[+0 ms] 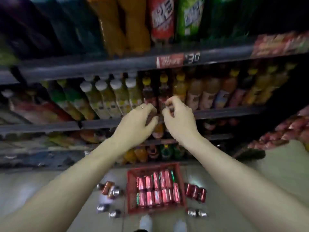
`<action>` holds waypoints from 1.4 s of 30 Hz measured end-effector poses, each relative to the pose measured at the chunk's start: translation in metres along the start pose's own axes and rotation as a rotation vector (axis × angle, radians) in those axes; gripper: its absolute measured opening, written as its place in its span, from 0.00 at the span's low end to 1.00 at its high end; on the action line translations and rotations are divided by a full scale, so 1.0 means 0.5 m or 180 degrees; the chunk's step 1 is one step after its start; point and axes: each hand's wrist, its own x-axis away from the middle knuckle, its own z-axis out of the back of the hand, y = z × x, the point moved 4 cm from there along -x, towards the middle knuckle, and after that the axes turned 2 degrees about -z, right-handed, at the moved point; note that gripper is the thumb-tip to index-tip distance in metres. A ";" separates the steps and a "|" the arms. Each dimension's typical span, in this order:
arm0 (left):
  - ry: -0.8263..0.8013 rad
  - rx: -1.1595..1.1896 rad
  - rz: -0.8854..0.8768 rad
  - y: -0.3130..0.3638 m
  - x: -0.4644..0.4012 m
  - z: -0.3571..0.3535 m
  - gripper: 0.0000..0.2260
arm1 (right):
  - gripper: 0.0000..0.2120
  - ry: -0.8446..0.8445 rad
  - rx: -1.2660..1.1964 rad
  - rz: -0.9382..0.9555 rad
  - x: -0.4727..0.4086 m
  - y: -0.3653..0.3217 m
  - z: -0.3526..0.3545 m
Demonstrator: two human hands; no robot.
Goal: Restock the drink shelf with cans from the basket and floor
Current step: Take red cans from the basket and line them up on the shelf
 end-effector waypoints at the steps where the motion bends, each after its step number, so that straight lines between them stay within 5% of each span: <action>1: -0.0128 0.0033 0.0152 -0.029 0.020 -0.043 0.10 | 0.05 -0.0144 0.0061 -0.0176 0.016 0.044 -0.036; 10: -0.1043 0.0639 0.1513 -0.310 0.211 -0.470 0.10 | 0.07 -0.1071 0.0515 -0.1618 0.179 0.506 -0.363; 18: -0.1510 0.1003 0.2057 -0.559 0.337 -0.916 0.11 | 0.10 -0.1395 0.0607 -0.2329 0.280 0.932 -0.675; 27: -0.1767 0.1358 0.2388 -0.747 0.361 -1.351 0.26 | 0.34 -0.1353 0.0669 -0.2481 0.266 1.364 -0.958; 34: -0.1712 0.1286 0.2521 -0.816 0.327 -1.511 0.37 | 0.18 -0.1349 0.1275 -0.2140 0.230 1.438 -0.969; 42: -0.1821 0.1812 0.2688 -0.817 0.325 -1.544 0.44 | 0.22 -0.1889 0.1133 -0.2176 0.206 1.415 -0.922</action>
